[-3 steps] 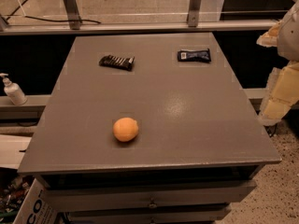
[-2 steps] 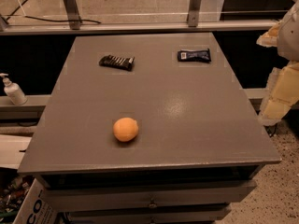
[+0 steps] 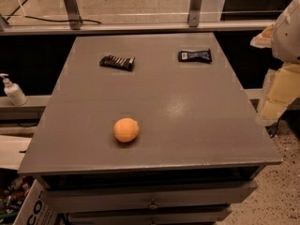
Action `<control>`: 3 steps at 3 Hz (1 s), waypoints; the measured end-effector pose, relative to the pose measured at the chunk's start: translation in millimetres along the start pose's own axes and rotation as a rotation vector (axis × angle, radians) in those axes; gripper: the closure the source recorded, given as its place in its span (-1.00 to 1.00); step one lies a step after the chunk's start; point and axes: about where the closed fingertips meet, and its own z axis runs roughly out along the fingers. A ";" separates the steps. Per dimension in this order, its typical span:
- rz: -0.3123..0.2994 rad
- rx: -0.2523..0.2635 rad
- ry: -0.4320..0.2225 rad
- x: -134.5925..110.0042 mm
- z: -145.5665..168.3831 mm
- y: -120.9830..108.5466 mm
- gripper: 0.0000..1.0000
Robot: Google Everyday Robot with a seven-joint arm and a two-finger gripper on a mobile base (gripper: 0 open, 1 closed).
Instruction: Move rxbar chocolate near rxbar blueberry
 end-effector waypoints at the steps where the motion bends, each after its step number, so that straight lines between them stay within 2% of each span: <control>1: -0.035 -0.028 -0.003 -6.0 15.5 -8.6 -1.00; 3: -0.134 -0.103 0.017 -31.0 70.9 -36.8 -1.00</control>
Offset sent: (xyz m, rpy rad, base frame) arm 0.0613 0.0382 -0.0568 -0.0419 0.1085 0.1747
